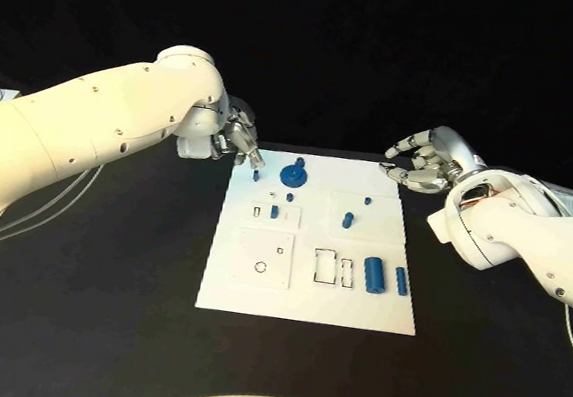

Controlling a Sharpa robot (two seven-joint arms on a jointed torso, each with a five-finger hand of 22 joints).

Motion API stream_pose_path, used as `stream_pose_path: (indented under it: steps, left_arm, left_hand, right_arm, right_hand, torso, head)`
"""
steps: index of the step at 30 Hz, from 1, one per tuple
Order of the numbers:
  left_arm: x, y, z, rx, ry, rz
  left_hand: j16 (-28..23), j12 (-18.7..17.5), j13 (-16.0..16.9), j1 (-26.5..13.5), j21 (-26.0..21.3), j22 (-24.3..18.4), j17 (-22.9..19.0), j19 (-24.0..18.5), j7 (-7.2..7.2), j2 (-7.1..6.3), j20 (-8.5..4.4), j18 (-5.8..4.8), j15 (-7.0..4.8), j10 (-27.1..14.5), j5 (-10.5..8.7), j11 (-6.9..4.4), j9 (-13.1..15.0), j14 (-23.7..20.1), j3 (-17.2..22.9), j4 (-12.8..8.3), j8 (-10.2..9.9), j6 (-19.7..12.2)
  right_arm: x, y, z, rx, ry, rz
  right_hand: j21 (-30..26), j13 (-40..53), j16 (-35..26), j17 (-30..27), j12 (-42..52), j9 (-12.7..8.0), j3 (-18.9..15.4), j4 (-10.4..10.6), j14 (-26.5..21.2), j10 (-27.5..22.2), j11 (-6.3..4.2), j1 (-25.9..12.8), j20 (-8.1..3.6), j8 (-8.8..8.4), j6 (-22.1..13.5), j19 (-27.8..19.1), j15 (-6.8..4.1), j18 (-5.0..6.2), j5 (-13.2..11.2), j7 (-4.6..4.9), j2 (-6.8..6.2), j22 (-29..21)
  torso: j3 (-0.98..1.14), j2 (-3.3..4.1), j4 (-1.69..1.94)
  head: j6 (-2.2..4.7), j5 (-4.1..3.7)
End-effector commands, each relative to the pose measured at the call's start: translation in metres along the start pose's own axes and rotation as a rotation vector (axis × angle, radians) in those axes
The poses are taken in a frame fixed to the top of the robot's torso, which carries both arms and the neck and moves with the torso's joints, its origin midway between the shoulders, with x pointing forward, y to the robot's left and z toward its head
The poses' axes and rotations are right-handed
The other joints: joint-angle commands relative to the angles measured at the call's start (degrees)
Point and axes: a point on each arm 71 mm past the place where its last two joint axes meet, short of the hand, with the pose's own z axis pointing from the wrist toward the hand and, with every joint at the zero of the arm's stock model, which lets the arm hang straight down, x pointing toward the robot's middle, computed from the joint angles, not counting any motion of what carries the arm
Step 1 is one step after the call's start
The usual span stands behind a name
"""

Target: Assemble the parts on the task board

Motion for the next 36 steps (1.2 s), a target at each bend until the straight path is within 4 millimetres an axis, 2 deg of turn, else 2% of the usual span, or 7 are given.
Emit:
stream_pose_path:
  steps: [1, 3, 7, 11, 20, 32, 36]
  left_arm:
    - [-0.009, 0.002, 0.000, 0.009, -0.069, -0.046]
    - [-0.011, 0.004, 0.001, 0.002, -0.080, -0.055]
    - [-0.015, 0.006, 0.004, -0.010, -0.101, -0.063]
    - [-0.016, 0.005, 0.009, -0.023, -0.108, -0.063]
    - [-0.014, 0.007, 0.023, -0.076, -0.100, -0.047]
    - [-0.010, 0.013, 0.034, -0.129, -0.075, -0.036]
    - [-0.007, 0.012, 0.037, -0.132, -0.065, -0.038]
  left_hand:
    - [0.36, 0.58, 0.26, -0.20, 0.48, 0.42, 9.11, 0.68, -0.07, -0.15, -0.06, -0.08, 0.28, 0.55, -0.01, -0.01, -0.80, 3.71, 0.48, 0.10, -0.04, 1.39]
    - [0.50, 0.78, 0.34, -1.18, 0.63, 0.64, 9.27, 0.84, 0.09, -0.40, -0.05, -0.12, 0.34, 0.81, -0.09, 0.09, -1.49, 3.79, 0.36, 0.63, -0.18, 1.75]
    - [0.54, 0.78, 0.12, -2.15, 0.68, 0.72, 9.28, 0.90, 0.12, -0.57, 0.01, -0.14, 0.40, 0.85, -0.11, 0.15, -2.22, 3.81, 0.22, 1.22, -0.12, 2.43]
    - [0.53, 0.77, -0.12, -3.26, 0.66, 0.68, 9.23, 0.87, 0.12, -0.87, 0.05, -0.12, 0.44, 0.81, -0.14, 0.20, -2.91, 3.80, -0.08, 1.97, -0.07, 2.77]
    - [0.62, 1.15, -0.51, -7.98, 0.61, 0.72, 9.21, 0.81, -0.71, -2.34, -0.16, -0.09, 0.06, 0.91, -0.46, -0.32, -4.55, 3.77, -4.88, 6.44, 1.15, 3.71]
    - [0.76, 1.21, -0.63, -8.63, 0.68, 0.90, 9.38, 0.90, -1.23, -2.16, -0.46, -0.12, -0.30, 0.93, -0.44, -0.75, -4.56, 3.84, -7.07, 7.12, 2.54, 4.57]
    - [0.80, 1.29, -0.58, -8.77, 0.70, 0.94, 9.42, 0.92, -1.43, -2.00, -0.57, -0.13, -0.43, 1.01, -0.40, -0.91, -4.46, 3.85, -7.70, 7.10, 3.17, 4.94]
  right_arm:
    - [0.000, 0.001, 0.000, -0.017, -0.004, -0.009]
    - [0.000, 0.001, 0.000, -0.017, -0.004, -0.010]
    - [-0.001, 0.001, -0.001, -0.018, -0.004, -0.010]
    - [-0.001, 0.001, -0.001, -0.020, -0.007, -0.010]
    - [-0.001, 0.002, -0.001, -0.026, -0.011, -0.009]
    - [-0.002, 0.003, -0.002, -0.031, -0.014, -0.010]
    - [-0.002, 0.004, -0.002, -0.033, -0.013, -0.009]
  right_hand:
    - [-0.18, 11.57, -0.37, 13.47, -0.34, 0.05, 0.36, 0.05, 5.46, 2.74, -0.43, -0.33, -0.34, 0.25, -0.47, 4.36, -0.40, 0.06, 0.39, 0.08, 0.00, 12.54]
    - [-0.18, 11.57, -0.37, 13.47, -0.34, 0.05, 0.36, 0.05, 5.46, 2.74, -0.43, -0.33, -0.34, 0.25, -0.47, 4.36, -0.40, 0.06, 0.39, 0.08, 0.00, 12.54]
    - [-0.21, 11.58, -0.37, 13.47, -0.33, 0.07, 0.38, 0.06, 5.46, 2.75, -0.43, -0.33, -0.35, 0.26, -0.47, 4.35, -0.40, 0.07, 0.52, 0.08, -0.01, 12.52]
    - [-0.21, 11.58, -0.37, 13.47, -0.33, 0.07, 0.38, 0.06, 5.46, 2.75, -0.43, -0.33, -0.35, 0.26, -0.47, 4.35, -0.40, 0.07, 0.52, 0.08, -0.01, 12.52]
    - [-0.31, 11.55, -0.39, 13.42, -0.37, 0.09, 0.37, 0.07, 5.45, 2.72, -0.42, -0.36, -0.35, 0.27, -0.49, 4.30, -0.41, 0.09, 0.61, 0.09, -0.05, 12.45]
    - [-0.29, 11.56, -0.38, 13.44, -0.35, 0.10, 0.36, 0.09, 5.45, 2.73, -0.42, -0.40, -0.35, 0.27, -0.49, 4.31, -0.40, 0.09, 0.66, 0.09, -0.08, 12.47]
    - [-0.29, 11.56, -0.38, 13.44, -0.35, 0.10, 0.36, 0.09, 5.45, 2.73, -0.42, -0.40, -0.35, 0.27, -0.49, 4.31, -0.40, 0.09, 0.66, 0.09, -0.08, 12.47]
  torso:
    - [0.04, 0.01, -0.02]
    - [0.02, 0.05, -0.01]
    - [-0.02, 0.12, 0.07]
    - [-0.19, 0.17, -0.02]
    - [-0.31, 0.55, -0.29]
    - [-0.46, 1.27, -0.56]
    - [-0.49, 1.36, -0.59]
  head:
    - [0.17, 0.10]
    - [0.22, 0.09]
    - [0.51, -0.47]
    - [0.41, -0.12]
    - [0.57, 0.43]
    - [1.32, 0.54]
    - [1.27, 0.44]
